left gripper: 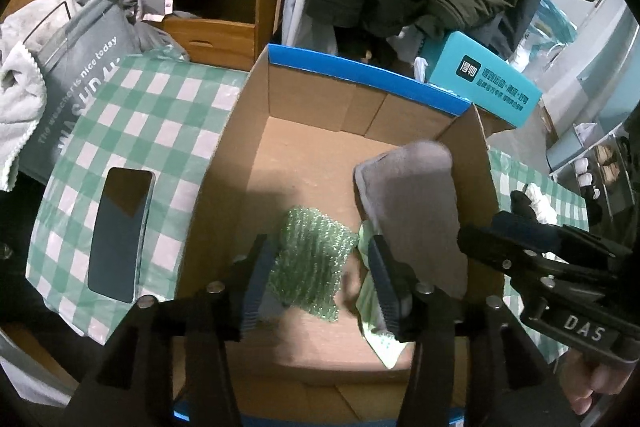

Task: Organize soft objects
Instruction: 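Open the left gripper to drop the green scrubber into the box while the right lowers the towel, then lower the grey towel into the box and open the right gripper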

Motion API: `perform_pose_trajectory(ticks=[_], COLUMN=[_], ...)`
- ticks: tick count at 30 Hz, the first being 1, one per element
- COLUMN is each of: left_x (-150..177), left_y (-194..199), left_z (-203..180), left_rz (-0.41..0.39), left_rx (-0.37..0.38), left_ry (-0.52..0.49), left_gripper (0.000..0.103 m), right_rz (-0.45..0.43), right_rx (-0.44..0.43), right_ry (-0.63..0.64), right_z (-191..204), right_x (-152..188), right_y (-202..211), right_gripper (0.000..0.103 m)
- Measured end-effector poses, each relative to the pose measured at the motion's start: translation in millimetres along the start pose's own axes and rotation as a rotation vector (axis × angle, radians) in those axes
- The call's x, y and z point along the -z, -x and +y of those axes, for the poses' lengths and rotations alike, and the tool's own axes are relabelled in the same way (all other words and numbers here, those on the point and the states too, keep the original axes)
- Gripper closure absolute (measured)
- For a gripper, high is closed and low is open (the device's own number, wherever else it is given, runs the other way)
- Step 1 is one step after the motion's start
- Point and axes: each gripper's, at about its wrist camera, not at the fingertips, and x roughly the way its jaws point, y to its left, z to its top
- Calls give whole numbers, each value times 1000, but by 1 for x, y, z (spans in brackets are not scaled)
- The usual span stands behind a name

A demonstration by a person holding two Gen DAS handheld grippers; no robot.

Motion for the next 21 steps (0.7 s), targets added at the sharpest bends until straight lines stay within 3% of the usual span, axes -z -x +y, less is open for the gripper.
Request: perform_pose_trajectory(ticks=[7,21], left_x=[0,1], left_y=[4,9], left_z=[-11,-36], left_rz=[-5,-8], left_rx=[15,51], left_ry=[-19,-51], left_gripper=[48,46], right_rz=[-34,-63], right_rx=[29,66], right_ry=[-6,-22], right_z=[-6,-25], right_x=[2,12], right_y=[13,34], right_gripper=[35,34])
